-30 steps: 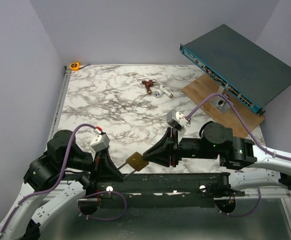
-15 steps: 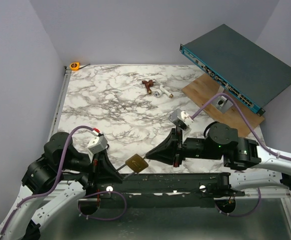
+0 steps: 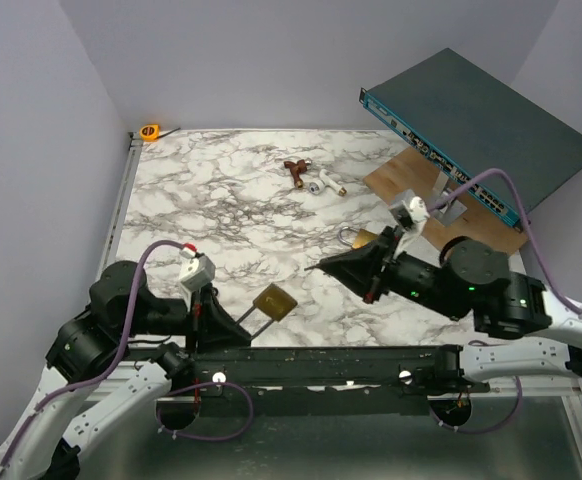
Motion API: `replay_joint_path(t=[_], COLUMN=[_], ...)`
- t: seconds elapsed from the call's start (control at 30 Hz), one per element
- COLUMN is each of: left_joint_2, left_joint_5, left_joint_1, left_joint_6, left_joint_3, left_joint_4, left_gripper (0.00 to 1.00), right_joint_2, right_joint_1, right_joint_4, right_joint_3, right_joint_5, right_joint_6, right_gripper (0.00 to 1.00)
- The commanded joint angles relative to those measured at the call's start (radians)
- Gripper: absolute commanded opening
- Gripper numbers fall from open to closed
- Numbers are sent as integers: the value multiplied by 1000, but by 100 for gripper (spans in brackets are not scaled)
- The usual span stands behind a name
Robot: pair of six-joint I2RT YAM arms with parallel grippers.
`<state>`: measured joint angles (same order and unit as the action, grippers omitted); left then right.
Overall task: Lock with the key
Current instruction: Remove the key from the lock, then place the lock at the center of the board.
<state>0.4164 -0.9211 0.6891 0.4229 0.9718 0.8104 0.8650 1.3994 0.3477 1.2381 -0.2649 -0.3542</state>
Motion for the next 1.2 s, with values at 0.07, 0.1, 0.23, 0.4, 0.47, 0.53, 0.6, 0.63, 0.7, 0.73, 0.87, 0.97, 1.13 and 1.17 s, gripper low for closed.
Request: replay_joint_path(t=[0.07,0.1,0.23,0.4,0.47,0.53,0.6,0.63,0.7,0.73,0.87,0.97,1.13,1.17], left_joint_2=[136,158,284,431,510,595,698,744,838,885,1052,1140,1238,1259], left_joint_5=[450,496,608,565,561,528,483,458,405,388,322,289,270,261], left_joint_1=[-5,-7,-46,-161,-194,-239,-291,-309,-339,-351,-375,-375,-384,-385], left_joint_6=[174,207,324,488,519,548,584,593,617,625,689,710,736,738], left_joint_3=[5,2,-15,-118,-140,-161,-166,-154,-137,-124,-93,-77,-66,-61], left_joint_4=[-164,-183,-280,-569,-665,-776,-879,-914,-988,-1005,-1110,-1168,-1197,-1204], left_gripper=[0,0,0,0,0,0,0,0,0,0,0,0,0,0], right_joint_2=[158,187,268,415,476,555,649,700,788,835,993,1065,1071,1062], right_joint_1=[-28,-80,-361,-531,-593,-638,-665,-676,-698,-706,-718,-718,-719,-720], right_joint_4=[142,153,42,-150,-261,-366,-428,-449,-498,-510,-522,-521,-416,-405], right_joint_3=[-39,-48,-157,-231,-265,-284,-273,-264,-239,-223,-127,-71,-17,-19], right_joint_5=[-417,-397,-84,55,109,128,134,135,148,149,167,160,34,12], right_joint_6=[-176,-198,-290,-339,-364,-391,-411,-419,-431,-438,-449,-450,-460,-458], right_gripper=[1,1,1,1,1,1,1,1,1,1,1,1,1,1])
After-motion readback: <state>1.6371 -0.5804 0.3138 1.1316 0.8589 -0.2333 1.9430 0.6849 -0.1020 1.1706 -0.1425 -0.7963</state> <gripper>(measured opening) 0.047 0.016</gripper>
